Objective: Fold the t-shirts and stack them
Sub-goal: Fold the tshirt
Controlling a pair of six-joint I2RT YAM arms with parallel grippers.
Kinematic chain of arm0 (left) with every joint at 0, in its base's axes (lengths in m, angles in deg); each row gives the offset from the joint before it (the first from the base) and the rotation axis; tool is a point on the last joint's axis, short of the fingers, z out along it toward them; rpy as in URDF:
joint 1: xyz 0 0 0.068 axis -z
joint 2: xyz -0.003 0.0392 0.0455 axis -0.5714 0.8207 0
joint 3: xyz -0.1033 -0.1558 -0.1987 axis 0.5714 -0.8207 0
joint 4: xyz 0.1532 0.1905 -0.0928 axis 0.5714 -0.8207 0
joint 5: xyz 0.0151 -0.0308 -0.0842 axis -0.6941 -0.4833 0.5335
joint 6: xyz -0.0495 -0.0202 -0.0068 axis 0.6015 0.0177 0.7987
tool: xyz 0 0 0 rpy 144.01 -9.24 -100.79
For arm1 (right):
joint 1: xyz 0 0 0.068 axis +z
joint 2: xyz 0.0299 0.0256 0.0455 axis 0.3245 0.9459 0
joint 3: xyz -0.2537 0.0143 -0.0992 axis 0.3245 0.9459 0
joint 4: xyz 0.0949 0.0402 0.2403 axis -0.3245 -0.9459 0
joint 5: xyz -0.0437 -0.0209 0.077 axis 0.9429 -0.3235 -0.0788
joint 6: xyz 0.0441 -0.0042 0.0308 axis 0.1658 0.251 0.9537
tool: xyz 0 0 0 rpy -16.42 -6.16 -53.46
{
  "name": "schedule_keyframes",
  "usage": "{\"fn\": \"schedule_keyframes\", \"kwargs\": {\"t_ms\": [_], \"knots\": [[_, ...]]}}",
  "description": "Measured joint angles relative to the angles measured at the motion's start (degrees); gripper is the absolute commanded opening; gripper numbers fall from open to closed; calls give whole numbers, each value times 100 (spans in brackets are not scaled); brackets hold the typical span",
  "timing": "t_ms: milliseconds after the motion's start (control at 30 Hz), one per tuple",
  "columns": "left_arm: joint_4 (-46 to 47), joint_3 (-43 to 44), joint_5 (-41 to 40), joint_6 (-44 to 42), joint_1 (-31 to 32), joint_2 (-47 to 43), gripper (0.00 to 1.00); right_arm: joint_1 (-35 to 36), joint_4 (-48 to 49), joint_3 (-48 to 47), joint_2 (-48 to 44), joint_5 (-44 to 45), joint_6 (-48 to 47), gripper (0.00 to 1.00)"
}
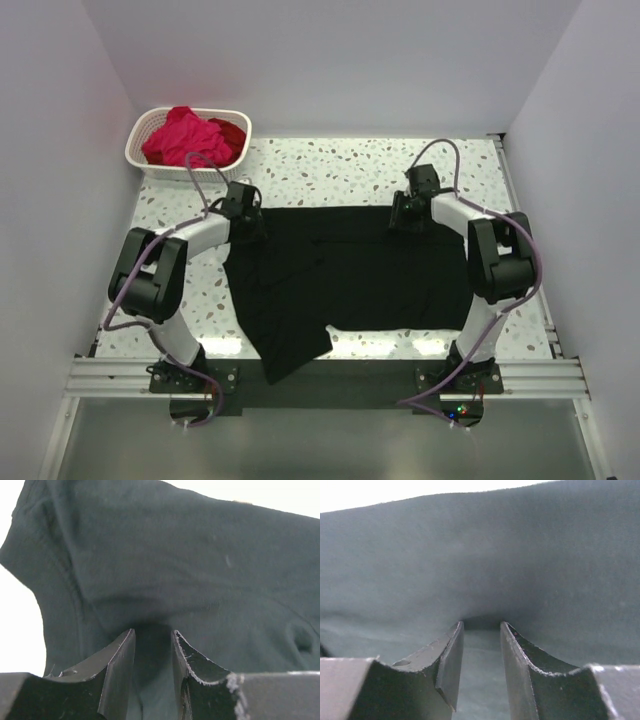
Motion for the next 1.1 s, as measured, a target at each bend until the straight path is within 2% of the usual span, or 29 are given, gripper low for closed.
{"fn": "schedule_keyframes", "kwargs": {"t_ms": [167, 367, 467, 600, 667, 700, 767, 967, 1100], "knots": [[17, 542, -155, -7, 0, 560, 40, -13, 81, -498, 417, 87, -46, 40], [42, 1436, -334, -72, -74, 1268, 49, -17, 90, -1394, 1062, 286, -122, 41], [-4, 1784, -365, -133, -162, 1473, 52, -17, -57, -1853, 1322, 337, -205, 45], [-155, 1934, -396, -221, -214, 1349, 57, -17, -367, -1945, 1266, 444, -291, 55], [-302, 1821, -385, -212, -212, 979, 59, -17, -494, -1823, 1080, 455, -295, 58], [-356, 1687, -369, -208, -212, 691, 61, -15, -538, -1650, 896, 459, -291, 63], [-479, 1370, -367, -164, -199, -33, 61, -11, -671, -1130, 271, 474, -291, 66], [-675, -238, -369, -76, -133, -2771, 59, 192, -957, 260, -1670, 494, -291, 68], [-1036, -1469, -229, 57, -131, -3674, 57, 409, -1115, 990, -2514, 496, -289, 68]]}}
